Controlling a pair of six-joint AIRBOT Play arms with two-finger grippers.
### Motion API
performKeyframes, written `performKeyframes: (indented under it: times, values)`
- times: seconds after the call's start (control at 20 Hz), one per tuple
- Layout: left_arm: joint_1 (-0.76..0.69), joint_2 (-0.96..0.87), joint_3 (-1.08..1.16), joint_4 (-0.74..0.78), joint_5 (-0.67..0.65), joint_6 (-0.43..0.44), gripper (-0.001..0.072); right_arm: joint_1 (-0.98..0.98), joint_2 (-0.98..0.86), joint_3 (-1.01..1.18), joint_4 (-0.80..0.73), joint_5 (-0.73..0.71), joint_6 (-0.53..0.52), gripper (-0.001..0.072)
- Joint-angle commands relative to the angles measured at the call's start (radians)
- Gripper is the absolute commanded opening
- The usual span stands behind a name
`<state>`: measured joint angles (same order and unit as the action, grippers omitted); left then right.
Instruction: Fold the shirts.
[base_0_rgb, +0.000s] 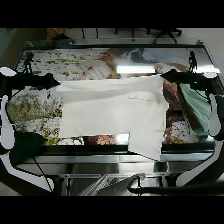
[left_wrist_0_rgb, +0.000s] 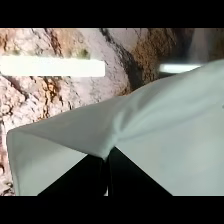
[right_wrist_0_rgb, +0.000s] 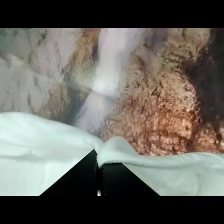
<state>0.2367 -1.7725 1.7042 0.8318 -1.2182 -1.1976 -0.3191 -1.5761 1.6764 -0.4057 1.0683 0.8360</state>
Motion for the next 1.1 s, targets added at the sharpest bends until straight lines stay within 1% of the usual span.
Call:
performKeyframes:
  times: [0.0, 0.1, 0.2, 0.5, 0.65, 0.75, 0.8, 0.85, 0.9, 0.95, 1.05]
  values:
    - [0.001, -0.066, 0.077, 0.015, -0.035, -0.016, 0.0013, -0.033, -0.021, 0.009, -0.096, 0.057, 0.005, 0.0019]
    - [-0.014, -0.098, 0.076, 0.016, -0.029, -0.015, 0.0013, -0.031, -0.033, 0.008, -0.183, 0.085, 0.006, 0.0019]
    - [-0.027, -0.142, 0.077, 0.016, -0.013, -0.014, 0.0013, -0.026, -0.045, -0.002, -0.223, 0.088, 0.005, 0.0019]
    - [-0.047, -0.259, 0.077, 0.016, 0.038, 0.005, 0.0013, -0.023, -0.109, -0.012, -0.23, 0.087, 0.006, 0.002]
    - [-0.047, -0.268, 0.077, 0.014, 0.071, 0.01, 0.0013, -0.013, -0.126, -0.012, -0.231, 0.082, 0.005, 0.002]
    - [-0.047, -0.267, 0.077, 0.014, 0.064, 0.015, 0.0017, -0.012, -0.126, -0.012, -0.231, 0.072, 0.005, 0.0021]
    - [-0.047, -0.267, 0.077, 0.014, 0.043, 0.014, 0.0018, -0.012, -0.124, -0.012, -0.231, 0.075, 0.008, 0.0051]
    - [-0.047, -0.264, 0.077, 0.014, 0.011, 0.007, 0.0073, -0.012, -0.119, -0.011, -0.231, 0.083, 0.036, 0.0213]
    - [-0.041, -0.255, 0.077, 0.014, -0.027, -0.01, 0.0396, -0.019, -0.105, -0.011, -0.231, 0.106, 0.074, 0.0307]
    - [-0.031, -0.239, 0.077, 0.014, -0.058, -0.029, 0.0518, -0.029, -0.084, -0.011, -0.233, 0.135, 0.091, 0.0306]
    - [0.004, -0.19, 0.077, 0.016, -0.137, -0.061, 0.0515, -0.063, -0.015, -0.011, -0.299, 0.186, 0.164, 0.0306]
